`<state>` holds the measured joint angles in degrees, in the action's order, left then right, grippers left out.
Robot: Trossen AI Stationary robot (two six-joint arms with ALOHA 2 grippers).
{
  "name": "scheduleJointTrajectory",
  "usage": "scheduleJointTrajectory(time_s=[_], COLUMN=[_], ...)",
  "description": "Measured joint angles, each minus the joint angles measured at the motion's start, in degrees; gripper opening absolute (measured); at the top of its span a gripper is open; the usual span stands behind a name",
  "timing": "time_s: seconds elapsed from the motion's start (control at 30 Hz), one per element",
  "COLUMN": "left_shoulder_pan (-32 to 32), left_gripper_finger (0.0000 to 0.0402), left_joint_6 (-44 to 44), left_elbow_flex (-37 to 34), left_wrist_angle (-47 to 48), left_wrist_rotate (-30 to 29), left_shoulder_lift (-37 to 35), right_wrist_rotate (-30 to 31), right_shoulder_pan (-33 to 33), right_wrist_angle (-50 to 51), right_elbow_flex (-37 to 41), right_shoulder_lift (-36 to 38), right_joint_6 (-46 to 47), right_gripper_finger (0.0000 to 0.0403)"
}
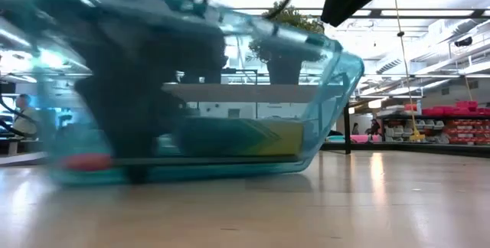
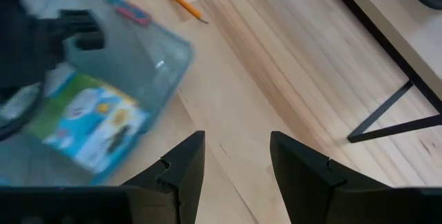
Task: Pack school essentials
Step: Move the blue supply box to the center of the table
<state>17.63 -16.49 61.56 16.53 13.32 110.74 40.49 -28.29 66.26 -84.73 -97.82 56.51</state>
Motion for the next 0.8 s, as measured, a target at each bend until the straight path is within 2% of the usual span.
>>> scheduleJointTrajectory(time_s=[0.33, 0.47, 0.63, 0.8], left_shoulder_pan=[-10.2, -12.1, -13.1, -13.1], left_gripper_finger=[0.0009, 0.0017, 0.0009, 0.0012], left_joint_6=[16.8, 19.4, 19.9, 20.6], left_elbow_flex=[5.2, 7.4, 10.2, 14.4], left_wrist_angle=[7.7, 9.9, 15.2, 22.7], left_wrist_rotate=[-1.2, -2.1, -1.3, -0.6], left_shoulder_lift=[0.5, 0.7, 0.7, 0.6], right_wrist_rotate=[0.2, 2.7, 6.4, 6.2], right_shoulder_pan=[0.3, 1.3, 2.6, 2.3], right_wrist_angle=[1.6, 1.1, 1.1, 1.2], right_elbow_flex=[0.0, 0.0, 0.0, 0.0], right_shoulder_lift=[0.0, 0.0, 0.0, 0.0], right_joint_6=[0.4, 2.3, 8.6, 12.2], right_gripper_finger=[0.0172, 0.0172, 0.0172, 0.0172])
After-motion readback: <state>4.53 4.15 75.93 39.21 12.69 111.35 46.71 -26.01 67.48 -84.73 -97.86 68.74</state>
